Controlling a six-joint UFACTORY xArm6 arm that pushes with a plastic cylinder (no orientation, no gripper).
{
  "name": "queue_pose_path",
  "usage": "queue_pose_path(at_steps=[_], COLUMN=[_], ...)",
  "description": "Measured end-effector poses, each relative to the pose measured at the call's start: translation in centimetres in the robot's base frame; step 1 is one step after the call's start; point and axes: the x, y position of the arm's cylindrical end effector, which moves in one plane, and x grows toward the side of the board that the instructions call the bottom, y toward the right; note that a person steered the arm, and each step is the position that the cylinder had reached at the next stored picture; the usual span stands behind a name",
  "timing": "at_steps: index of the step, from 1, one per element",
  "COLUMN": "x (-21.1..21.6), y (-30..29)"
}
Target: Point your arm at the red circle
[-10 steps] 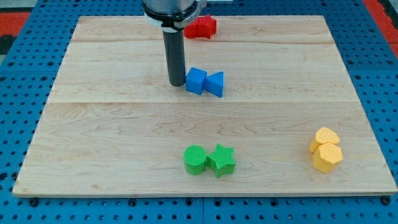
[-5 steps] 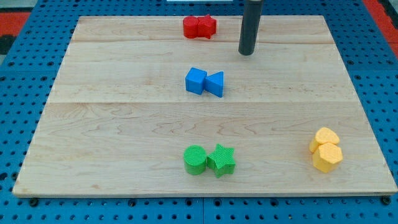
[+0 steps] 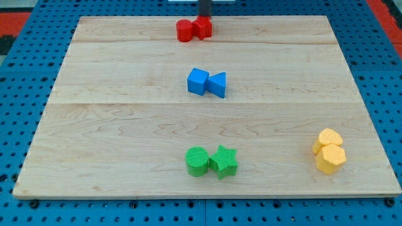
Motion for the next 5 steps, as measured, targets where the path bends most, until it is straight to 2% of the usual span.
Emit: queue_pose_path(at_steps=[2,3,5], x=[0.2,4.5,8.6], y=[-7.0,-10.2,-6.3])
